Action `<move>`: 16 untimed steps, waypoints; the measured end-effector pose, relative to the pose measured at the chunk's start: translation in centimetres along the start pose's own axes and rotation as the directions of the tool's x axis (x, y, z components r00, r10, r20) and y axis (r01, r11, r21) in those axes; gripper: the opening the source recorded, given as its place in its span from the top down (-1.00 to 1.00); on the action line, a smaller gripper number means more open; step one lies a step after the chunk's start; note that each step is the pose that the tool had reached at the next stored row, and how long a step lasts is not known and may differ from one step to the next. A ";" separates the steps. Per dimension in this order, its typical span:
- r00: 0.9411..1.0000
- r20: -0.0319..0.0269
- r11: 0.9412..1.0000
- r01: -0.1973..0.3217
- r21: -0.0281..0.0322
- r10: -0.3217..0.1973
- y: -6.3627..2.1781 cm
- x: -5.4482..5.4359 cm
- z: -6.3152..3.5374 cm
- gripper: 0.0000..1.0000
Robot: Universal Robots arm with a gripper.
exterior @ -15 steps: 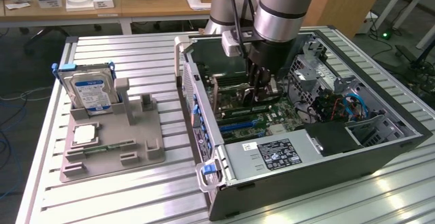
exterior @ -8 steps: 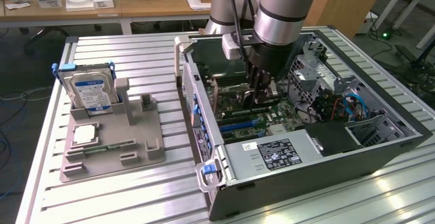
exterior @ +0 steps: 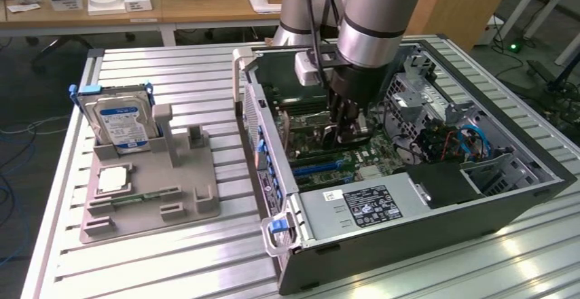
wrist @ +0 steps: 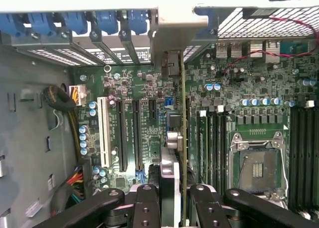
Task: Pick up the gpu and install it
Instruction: 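Insert the gpu into the slot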
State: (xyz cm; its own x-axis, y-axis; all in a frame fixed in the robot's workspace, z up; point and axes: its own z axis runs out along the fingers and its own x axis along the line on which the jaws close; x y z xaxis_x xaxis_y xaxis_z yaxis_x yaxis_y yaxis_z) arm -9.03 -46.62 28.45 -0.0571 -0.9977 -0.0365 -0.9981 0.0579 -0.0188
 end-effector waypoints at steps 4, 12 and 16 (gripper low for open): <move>1.000 0.000 1.000 0.000 0.000 0.000 0.01 0.0 0.66 0.44; 1.000 0.000 1.000 0.000 0.000 0.000 0.12 0.1 1.58 0.44; 1.000 0.000 1.000 0.000 0.000 0.000 0.17 0.2 2.00 0.44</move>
State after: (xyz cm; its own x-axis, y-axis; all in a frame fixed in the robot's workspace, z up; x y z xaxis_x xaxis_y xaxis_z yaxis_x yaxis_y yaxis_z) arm -9.16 -46.70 26.45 -0.0572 -0.9977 -0.0365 -0.9981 0.0579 -0.0187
